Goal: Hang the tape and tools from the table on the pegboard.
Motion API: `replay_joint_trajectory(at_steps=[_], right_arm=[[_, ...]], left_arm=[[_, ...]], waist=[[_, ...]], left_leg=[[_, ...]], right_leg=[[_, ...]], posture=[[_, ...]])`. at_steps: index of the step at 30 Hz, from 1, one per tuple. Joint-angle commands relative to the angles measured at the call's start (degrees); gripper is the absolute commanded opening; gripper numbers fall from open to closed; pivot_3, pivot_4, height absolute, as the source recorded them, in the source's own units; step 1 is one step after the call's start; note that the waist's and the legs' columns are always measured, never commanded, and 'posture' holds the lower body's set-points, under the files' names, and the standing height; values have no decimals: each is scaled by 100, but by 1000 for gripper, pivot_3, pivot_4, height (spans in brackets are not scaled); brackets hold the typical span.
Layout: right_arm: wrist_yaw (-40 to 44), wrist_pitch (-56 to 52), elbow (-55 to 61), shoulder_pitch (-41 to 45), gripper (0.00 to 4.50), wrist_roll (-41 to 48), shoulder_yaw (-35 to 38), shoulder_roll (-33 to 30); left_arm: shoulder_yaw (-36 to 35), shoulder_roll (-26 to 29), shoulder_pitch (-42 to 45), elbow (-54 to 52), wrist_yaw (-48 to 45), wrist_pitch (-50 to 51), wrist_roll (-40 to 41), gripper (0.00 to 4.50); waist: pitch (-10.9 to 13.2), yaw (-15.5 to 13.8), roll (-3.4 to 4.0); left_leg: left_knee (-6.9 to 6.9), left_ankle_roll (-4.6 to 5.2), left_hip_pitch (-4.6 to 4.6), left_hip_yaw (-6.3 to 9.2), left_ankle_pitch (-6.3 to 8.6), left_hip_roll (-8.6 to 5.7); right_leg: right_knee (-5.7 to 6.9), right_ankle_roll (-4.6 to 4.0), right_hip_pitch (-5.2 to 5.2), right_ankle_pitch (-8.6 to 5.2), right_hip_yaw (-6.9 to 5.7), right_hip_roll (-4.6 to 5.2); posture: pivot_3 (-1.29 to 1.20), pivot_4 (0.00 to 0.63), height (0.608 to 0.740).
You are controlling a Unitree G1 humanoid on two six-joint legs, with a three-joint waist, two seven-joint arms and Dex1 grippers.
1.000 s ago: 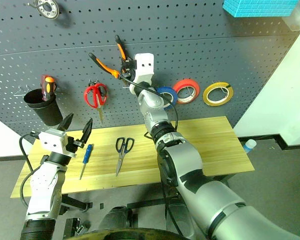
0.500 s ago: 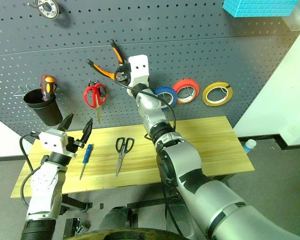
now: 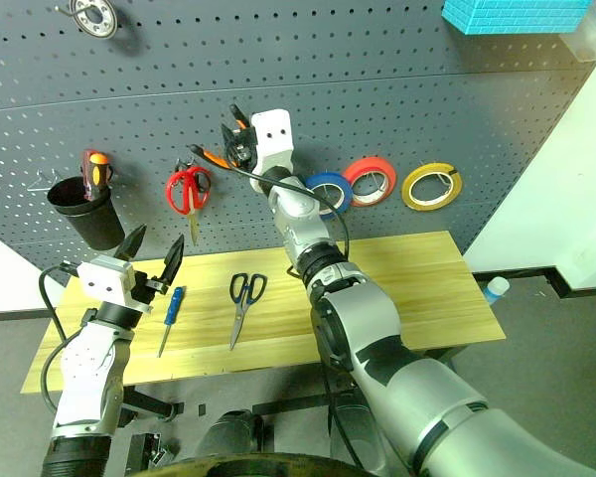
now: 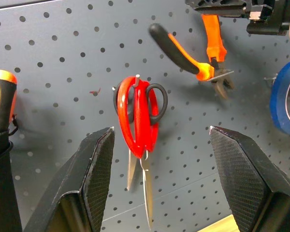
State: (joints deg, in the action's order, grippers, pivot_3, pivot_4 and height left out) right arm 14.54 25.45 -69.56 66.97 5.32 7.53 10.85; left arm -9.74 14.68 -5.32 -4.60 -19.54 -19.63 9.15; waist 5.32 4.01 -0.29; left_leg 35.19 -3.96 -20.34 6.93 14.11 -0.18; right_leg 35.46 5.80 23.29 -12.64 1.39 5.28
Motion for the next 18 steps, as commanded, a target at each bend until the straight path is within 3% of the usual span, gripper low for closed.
replay_joint_trajectory(at_steps=[1,10,18], right_arm=[[144,195,300,22,3829,57,9,-15],[659,965,1323,-892,3829,-322,-539,-277],[998,878,3205,-2140,3829,-419,-1085,-612]], left_arm=[[1,33,107,-91,18,-147,-34,3279],[-93,86,135,-147,-19,-185,51,3279],[-95,171,48,-119,-233,-147,254,3279]], waist=[[0,-1,0],[-1,-1,0],[-8,-2,5]], left_leg=[[0,0,0,0,0,0],[0,0,0,0,0,0],[1,0,4,0,0,0]], right_leg=[[0,0,0,0,0,0],[0,1,-1,1,1,0],[0,6,-5,-3,2,0]], posture=[[19,0,738],[17,0,738],[5,0,738]])
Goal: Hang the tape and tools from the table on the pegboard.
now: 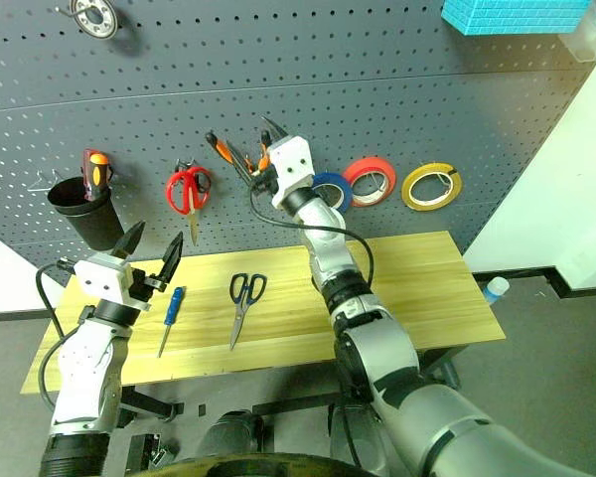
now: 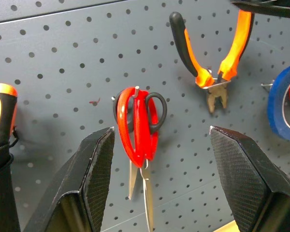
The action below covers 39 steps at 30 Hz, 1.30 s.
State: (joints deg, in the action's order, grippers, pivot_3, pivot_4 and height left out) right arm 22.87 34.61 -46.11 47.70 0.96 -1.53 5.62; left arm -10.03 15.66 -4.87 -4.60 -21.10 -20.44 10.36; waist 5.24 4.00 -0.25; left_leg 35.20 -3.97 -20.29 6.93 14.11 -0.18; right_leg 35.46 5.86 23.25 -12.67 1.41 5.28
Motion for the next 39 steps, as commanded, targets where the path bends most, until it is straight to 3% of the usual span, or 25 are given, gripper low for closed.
replay_joint_trajectory(at_steps=[1,10,13,16,19,21,22,27,30,34,39], right_arm=[[261,-96,1120,-383,3829,24,-260,-161],[1895,-537,3058,-1656,3829,265,-1099,-1393],[2449,-665,3365,-2010,4454,323,-1310,-1926],[2761,-689,3452,-2314,4482,325,-1388,-2352],[3029,-853,3461,-2565,4500,405,-1374,-2706],[3176,-1106,3502,-2693,4500,539,-1316,-2877],[3263,-1287,3529,-2750,4500,636,-1274,-2964],[3318,-1725,3690,-2925,4500,802,-1099,-3209],[3913,-2614,3921,-3149,4500,1250,-1152,-3548],[4362,-3350,4136,-3427,4500,1515,-1170,-3882],[4236,-3486,4194,-3538,4500,1458,-1028,-3897]], left_arm=[[-70,82,-16,-124,-103,-54,162,3279],[-204,445,-539,-322,-575,369,634,3279],[-159,510,-752,-483,-526,827,647,3279],[-133,478,-823,-459,-213,1554,525,3279],[-59,272,-755,-520,367,2347,320,3765],[137,182,-621,-569,726,3094,82,4394],[334,157,-478,-556,956,3655,-166,4493],[1009,-137,148,-625,1351,5596,-477,4493],[1227,-486,671,-415,1455,6437,-423,4493],[1434,-669,1276,179,1689,7017,-685,4493],[1487,-771,1870,951,1795,7389,-841,4493]], waist=[[-2,-2,0],[-12,0,-3],[-17,-7,-5],[-30,-29,-9],[-34,-27,-8],[-36,-28,-12],[-37,-31,-12],[-42,-42,-15],[-48,-22,-24],[-51,-24,-26],[-53,27,-28]], left_leg=[[1,0,0,0,0,0],[3,0,5,0,0,0],[4,0,7,0,0,1],[6,0,7,0,0,1],[14,-1,8,0,1,1],[18,-1,12,0,1,0],[18,-1,16,0,1,0],[31,-2,15,0,2,0],[34,-3,7,0,2,0],[36,-2,7,0,2,0],[49,-3,7,0,3,0]], right_leg=[[0,0,0,0,0,0],[-1,13,-7,-10,0,0],[-1,13,-10,-11,0,0],[-6,14,-17,-12,0,1],[-10,14,-23,-12,0,1],[-12,15,-32,-12,0,1],[-13,15,-38,-13,-1,1],[-15,17,-47,-13,-2,0],[-25,18,-47,-13,-2,0],[-26,19,-48,-13,-3,0],[-25,21,-47,-13,-3,-2]], posture=[[5,0,738],[-9,0,738],[-11,0,738],[-11,0,738],[-13,0,738],[-17,0,738],[-20,0,738],[-31,0,738],[-47,0,738],[-63,0,738],[-80,0,738]])
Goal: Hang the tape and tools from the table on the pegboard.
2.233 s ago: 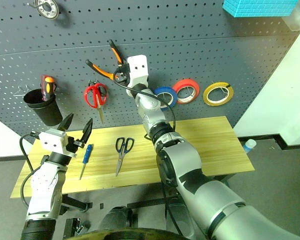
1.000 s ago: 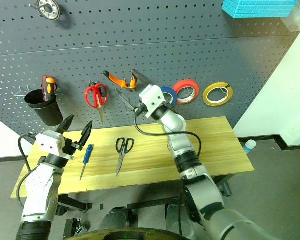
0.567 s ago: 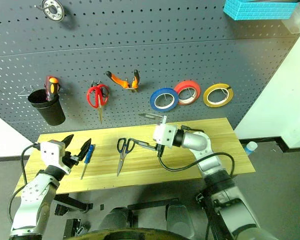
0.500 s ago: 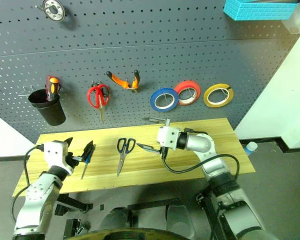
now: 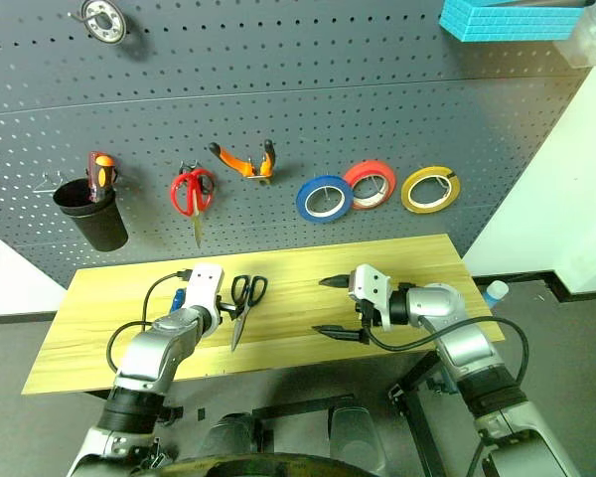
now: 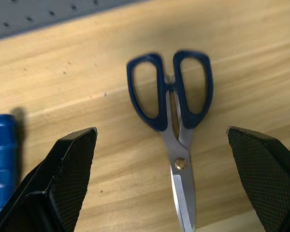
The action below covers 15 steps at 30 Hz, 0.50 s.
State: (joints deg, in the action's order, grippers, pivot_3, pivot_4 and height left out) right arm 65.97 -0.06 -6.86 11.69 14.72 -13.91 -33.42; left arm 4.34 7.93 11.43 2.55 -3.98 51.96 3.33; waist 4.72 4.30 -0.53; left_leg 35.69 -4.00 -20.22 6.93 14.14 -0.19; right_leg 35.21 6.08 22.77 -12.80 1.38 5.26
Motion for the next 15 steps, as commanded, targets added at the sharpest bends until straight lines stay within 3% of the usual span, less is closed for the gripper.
replay_joint_trajectory(at_steps=[1,15], right_arm=[[-98,-26,265,54,4500,74,224,10],[-264,77,166,-74,4500,32,461,31]], left_arm=[[42,-9,311,346,84,189,-146,4493],[-401,-440,1389,2211,222,402,-59,4493]], waist=[[-1,-4,-1],[-1,6,-6]], left_leg=[[5,-1,-2,0,0,0],[30,-4,-21,0,3,-3]], right_leg=[[0,0,-1,0,-1,0],[-13,14,-5,6,0,0]], posture=[[-83,0,738],[-116,0,738]])
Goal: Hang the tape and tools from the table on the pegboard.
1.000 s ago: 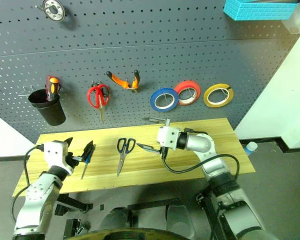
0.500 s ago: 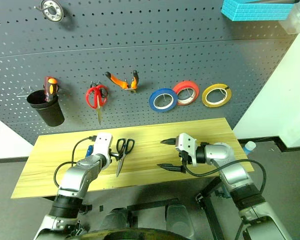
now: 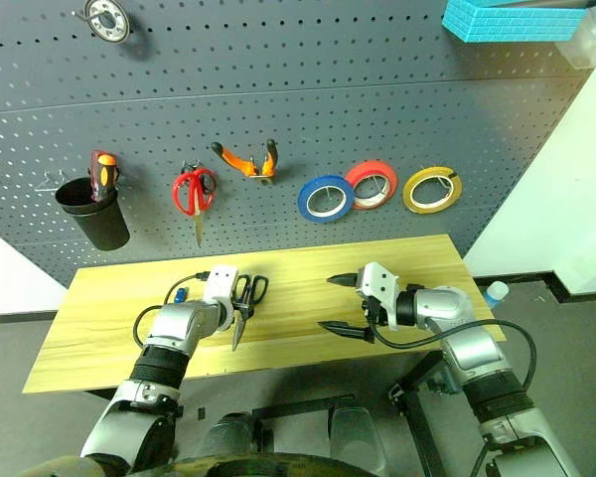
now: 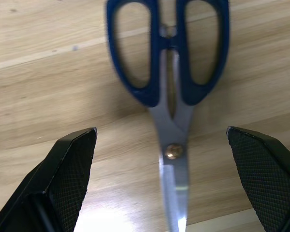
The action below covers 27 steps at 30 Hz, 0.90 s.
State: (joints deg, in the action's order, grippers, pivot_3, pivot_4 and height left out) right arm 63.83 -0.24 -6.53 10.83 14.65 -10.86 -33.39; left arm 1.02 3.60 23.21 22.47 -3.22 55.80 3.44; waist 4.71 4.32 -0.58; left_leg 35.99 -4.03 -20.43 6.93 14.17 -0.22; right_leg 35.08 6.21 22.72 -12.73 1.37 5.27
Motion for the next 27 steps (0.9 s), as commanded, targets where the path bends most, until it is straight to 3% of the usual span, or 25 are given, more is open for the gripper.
replay_joint_trajectory(at_steps=[1,14,17,25,27], right_arm=[[-61,95,143,7,4500,37,160,34],[-342,279,130,44,4500,-5,237,175],[-387,315,139,34,4500,-11,238,188],[-498,417,98,35,4500,-12,261,231],[-515,452,68,51,4500,-15,267,245]], left_arm=[[-100,-23,268,340,215,34,-98,4493],[-787,-254,847,1472,512,-131,176,4493],[-952,-269,929,1628,532,-157,263,3906],[-995,-224,1011,1863,598,-244,201,1161],[-988,-221,1020,1892,635,-232,188,702]], waist=[[0,9,-1],[1,164,-5],[1,174,-5],[1,173,-5],[1,171,-5]], left_leg=[[0,0,0,0,0,0],[0,-1,-2,0,1,0],[-1,-1,-1,0,1,0],[-1,-1,-1,0,1,0],[-1,-1,1,0,1,0]], right_leg=[[0,0,0,0,0,0],[-3,6,-1,2,0,1],[-3,6,-1,3,0,1],[-6,8,-3,3,0,1],[-6,8,-4,4,0,1]], posture=[[-117,0,738],[-121,0,738],[-125,0,738],[-128,0,738],[-127,0,738]])
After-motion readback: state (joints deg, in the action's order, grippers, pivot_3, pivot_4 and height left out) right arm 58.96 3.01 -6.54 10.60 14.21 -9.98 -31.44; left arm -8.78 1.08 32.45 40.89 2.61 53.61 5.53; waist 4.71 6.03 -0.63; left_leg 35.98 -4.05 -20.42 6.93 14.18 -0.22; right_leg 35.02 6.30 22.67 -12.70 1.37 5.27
